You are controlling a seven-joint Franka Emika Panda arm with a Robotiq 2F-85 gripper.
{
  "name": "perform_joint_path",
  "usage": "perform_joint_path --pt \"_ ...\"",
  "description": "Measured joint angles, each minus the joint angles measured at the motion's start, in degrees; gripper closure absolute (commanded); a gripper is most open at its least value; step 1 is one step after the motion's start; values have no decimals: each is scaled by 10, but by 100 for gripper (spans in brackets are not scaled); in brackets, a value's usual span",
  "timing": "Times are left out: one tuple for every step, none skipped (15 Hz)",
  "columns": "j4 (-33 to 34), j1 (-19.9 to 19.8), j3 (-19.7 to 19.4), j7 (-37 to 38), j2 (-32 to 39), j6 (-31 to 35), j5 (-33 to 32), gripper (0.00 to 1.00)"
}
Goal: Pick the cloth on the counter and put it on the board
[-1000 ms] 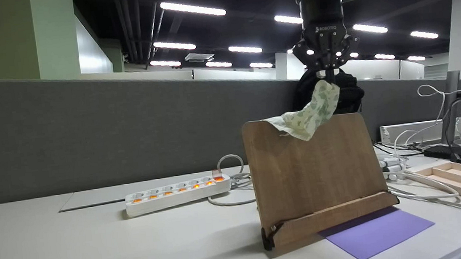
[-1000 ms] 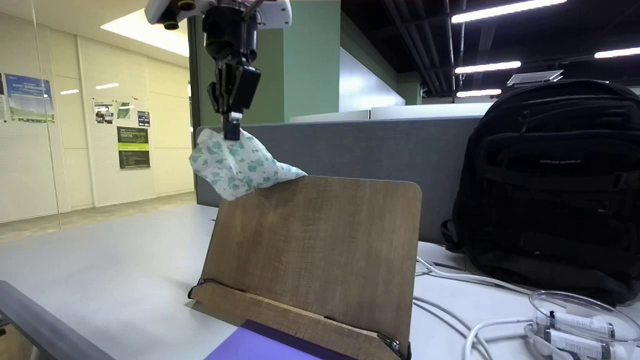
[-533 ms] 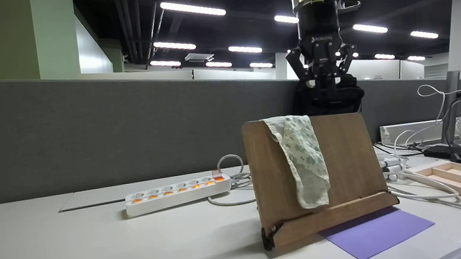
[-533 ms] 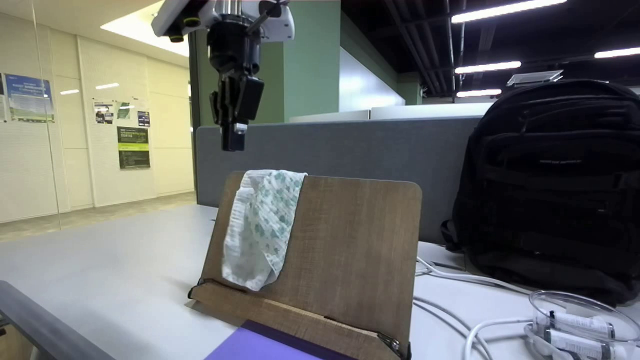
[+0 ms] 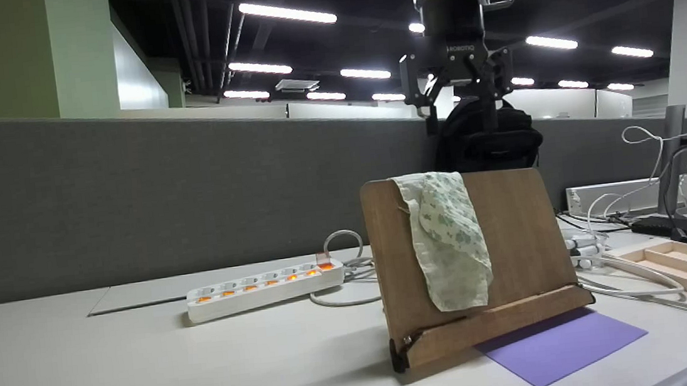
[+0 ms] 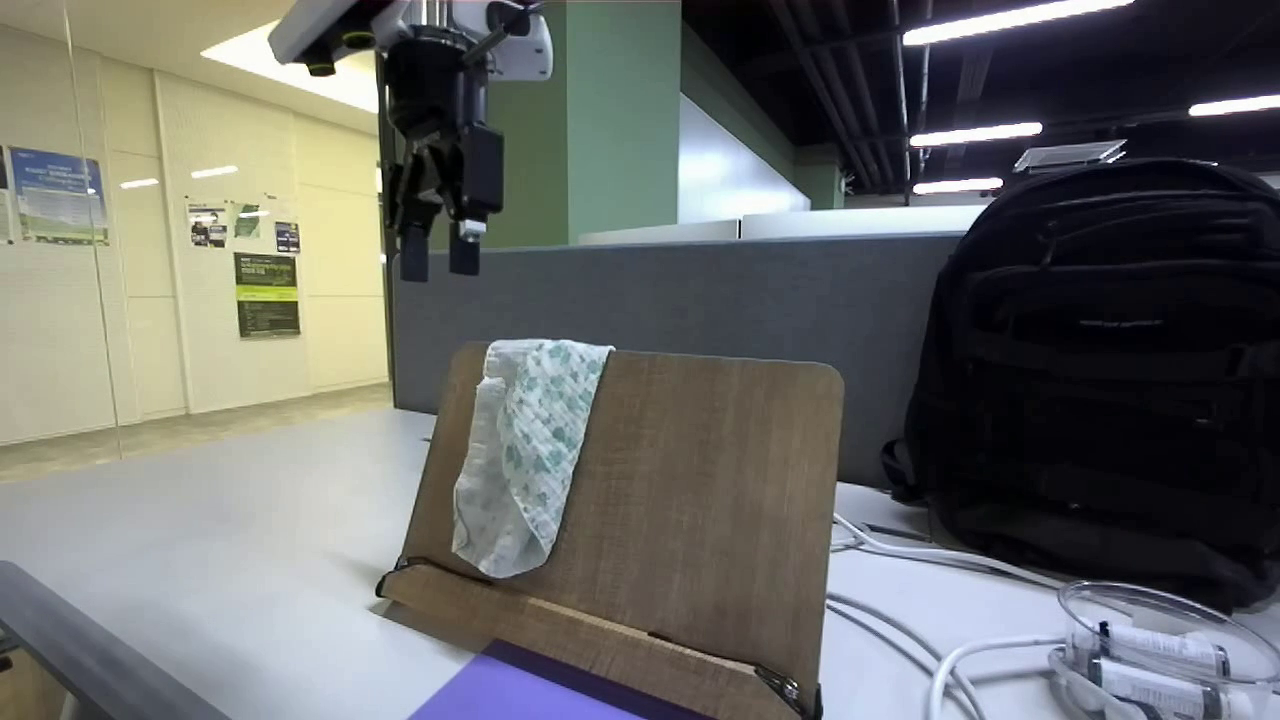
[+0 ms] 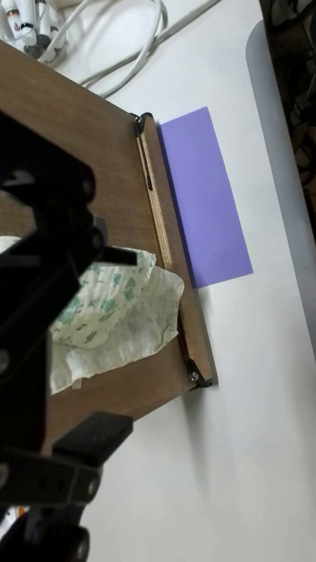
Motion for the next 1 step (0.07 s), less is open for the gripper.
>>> perform_joint_path --pt "0 6 5 -5 -3 -2 0 0"
